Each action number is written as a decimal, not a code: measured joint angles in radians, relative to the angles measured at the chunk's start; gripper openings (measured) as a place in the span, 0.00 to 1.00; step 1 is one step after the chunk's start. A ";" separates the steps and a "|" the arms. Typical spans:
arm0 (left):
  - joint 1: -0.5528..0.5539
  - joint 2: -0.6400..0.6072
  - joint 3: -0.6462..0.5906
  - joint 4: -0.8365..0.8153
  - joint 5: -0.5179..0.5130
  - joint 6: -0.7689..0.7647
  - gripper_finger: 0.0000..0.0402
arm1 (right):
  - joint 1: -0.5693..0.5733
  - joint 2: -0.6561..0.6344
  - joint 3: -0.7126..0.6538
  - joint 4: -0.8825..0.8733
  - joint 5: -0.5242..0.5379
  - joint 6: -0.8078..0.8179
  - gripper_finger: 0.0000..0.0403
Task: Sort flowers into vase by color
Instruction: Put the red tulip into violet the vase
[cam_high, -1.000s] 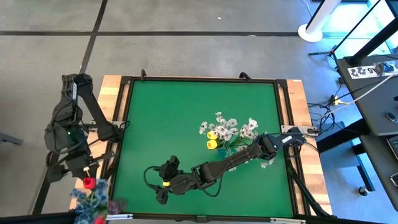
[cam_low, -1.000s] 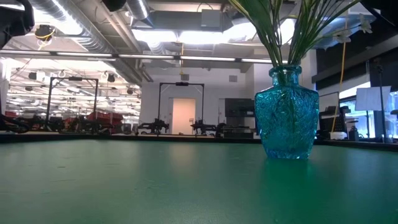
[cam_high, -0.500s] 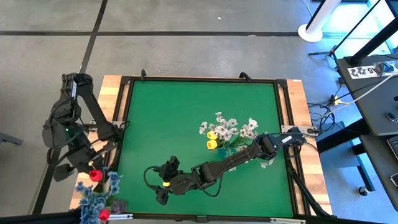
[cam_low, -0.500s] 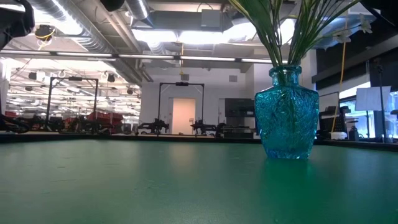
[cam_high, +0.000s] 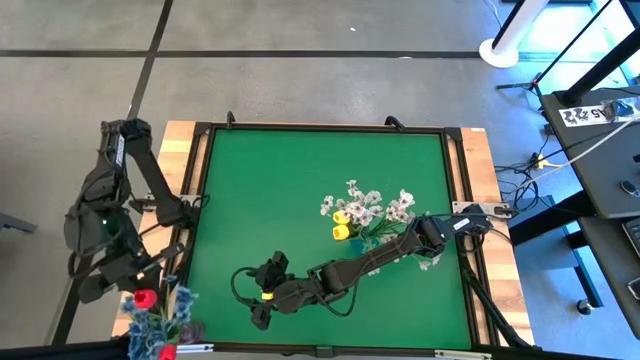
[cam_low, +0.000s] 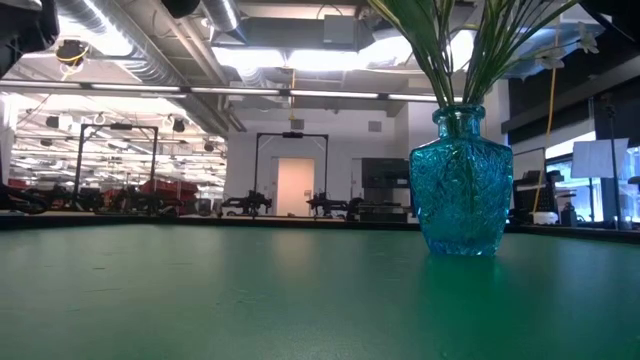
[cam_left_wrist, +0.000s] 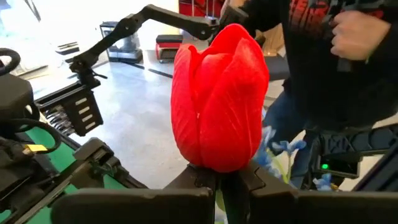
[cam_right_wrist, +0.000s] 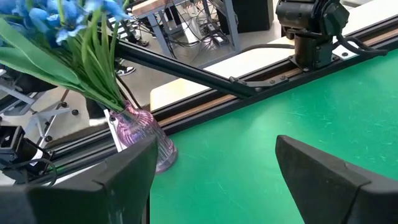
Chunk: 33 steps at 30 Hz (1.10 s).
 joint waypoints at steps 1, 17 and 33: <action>-0.007 0.001 0.000 -0.001 -0.006 0.003 0.01 | 0.000 0.000 0.000 0.000 0.000 0.000 0.80; -0.020 0.002 0.126 -0.127 0.156 0.021 0.01 | -0.006 0.000 0.000 -0.022 0.000 0.009 0.80; -0.042 0.088 0.127 -0.157 0.184 -0.004 0.05 | -0.035 0.000 0.001 -0.045 -0.052 0.045 0.80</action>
